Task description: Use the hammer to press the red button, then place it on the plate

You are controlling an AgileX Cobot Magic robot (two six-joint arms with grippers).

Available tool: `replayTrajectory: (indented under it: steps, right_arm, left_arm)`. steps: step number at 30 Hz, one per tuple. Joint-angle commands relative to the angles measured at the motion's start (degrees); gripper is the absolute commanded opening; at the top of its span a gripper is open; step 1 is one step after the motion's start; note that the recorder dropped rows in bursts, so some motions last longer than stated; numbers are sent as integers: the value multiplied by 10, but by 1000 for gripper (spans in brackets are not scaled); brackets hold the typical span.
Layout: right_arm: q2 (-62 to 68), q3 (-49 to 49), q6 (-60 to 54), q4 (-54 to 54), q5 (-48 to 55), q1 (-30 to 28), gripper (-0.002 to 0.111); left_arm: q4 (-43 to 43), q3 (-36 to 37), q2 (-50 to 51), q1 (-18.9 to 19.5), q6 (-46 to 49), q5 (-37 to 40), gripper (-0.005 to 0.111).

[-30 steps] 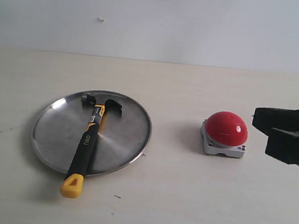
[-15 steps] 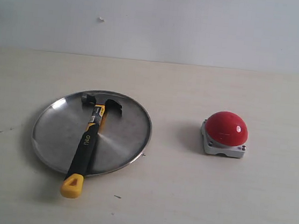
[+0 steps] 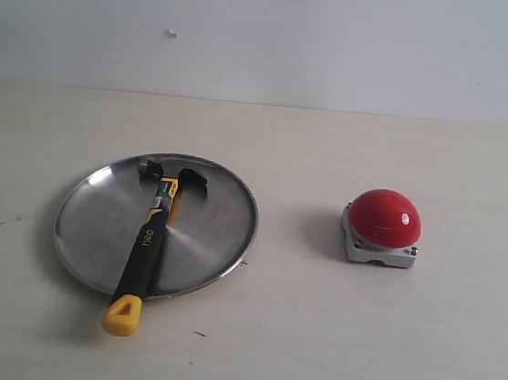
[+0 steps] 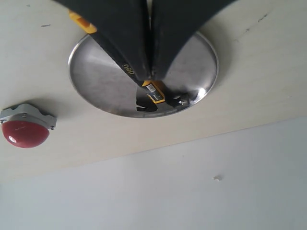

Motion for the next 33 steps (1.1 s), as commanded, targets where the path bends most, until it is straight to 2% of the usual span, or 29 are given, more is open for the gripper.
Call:
replayTrajectory:
  steps: [1, 4, 7, 12, 14, 21, 33]
  right_arm:
    - [-40, 4, -183, 120, 17, -4, 0]
    - [-88, 4, -290, 207, 17, -4, 0]
    - [-127, 6, -289, 220, 43, -4, 0]
    - [-164, 101, -301, 238, -4, -76, 0]
    - [-174, 130, -301, 238, -9, -83, 0]
    - [-184, 225, -308, 253, -33, -83, 0]
    - [-184, 254, -314, 266, -16, -83, 0]
  left_arm:
    - [2, 0, -3, 1, -1, 2, 0]
    - [2, 0, -3, 1, -1, 2, 0]
    - [2, 0, -3, 1, -1, 2, 0]
    - [2, 0, -3, 1, -1, 2, 0]
    - [2, 0, -3, 1, -1, 2, 0]
    - [2, 0, -3, 1, -1, 2, 0]
    - [2, 0, -3, 1, -1, 2, 0]
